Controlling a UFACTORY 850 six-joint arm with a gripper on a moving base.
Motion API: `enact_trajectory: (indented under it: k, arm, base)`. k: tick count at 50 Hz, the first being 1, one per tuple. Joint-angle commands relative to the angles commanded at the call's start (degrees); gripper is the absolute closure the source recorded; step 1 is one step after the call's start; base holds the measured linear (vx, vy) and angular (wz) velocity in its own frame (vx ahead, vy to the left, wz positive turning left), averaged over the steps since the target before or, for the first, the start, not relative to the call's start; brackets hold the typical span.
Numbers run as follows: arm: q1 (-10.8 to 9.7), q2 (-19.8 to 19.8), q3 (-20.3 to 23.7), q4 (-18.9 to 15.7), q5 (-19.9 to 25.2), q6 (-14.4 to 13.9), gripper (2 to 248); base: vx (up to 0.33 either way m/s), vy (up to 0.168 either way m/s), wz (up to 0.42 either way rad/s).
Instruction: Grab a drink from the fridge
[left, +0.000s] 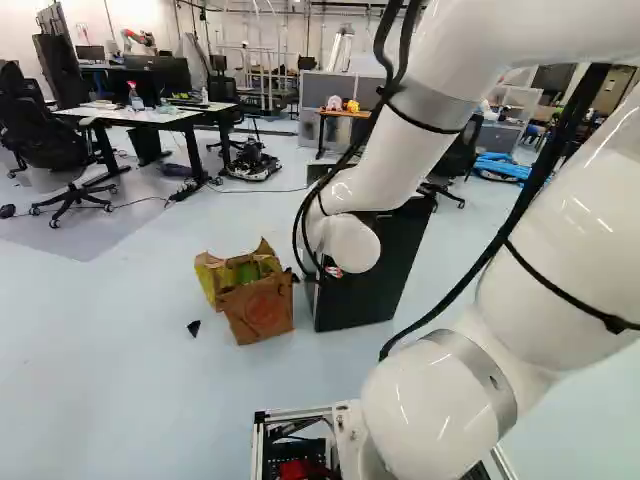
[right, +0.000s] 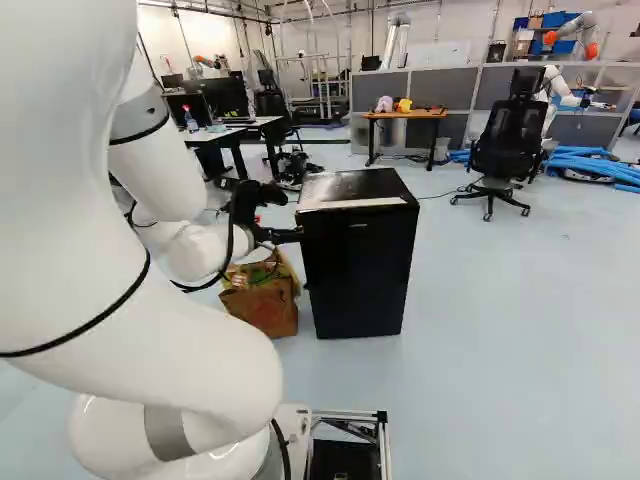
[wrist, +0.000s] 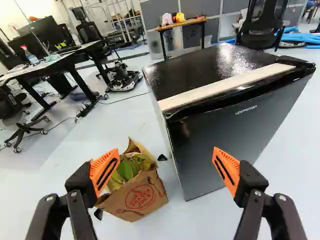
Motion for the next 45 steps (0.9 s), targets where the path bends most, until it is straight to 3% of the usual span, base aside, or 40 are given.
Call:
enact_trajectory:
  k: [21,45]
  arm:
    - [4.4,-4.8,-1.8,6.8,1.9,0.0,3]
    - [6.3,-13.2,-6.4,11.9,7.9,0.0,3]
  base:
    - [0.0,0.0,0.0]
    - [0.0,0.0,0.0]
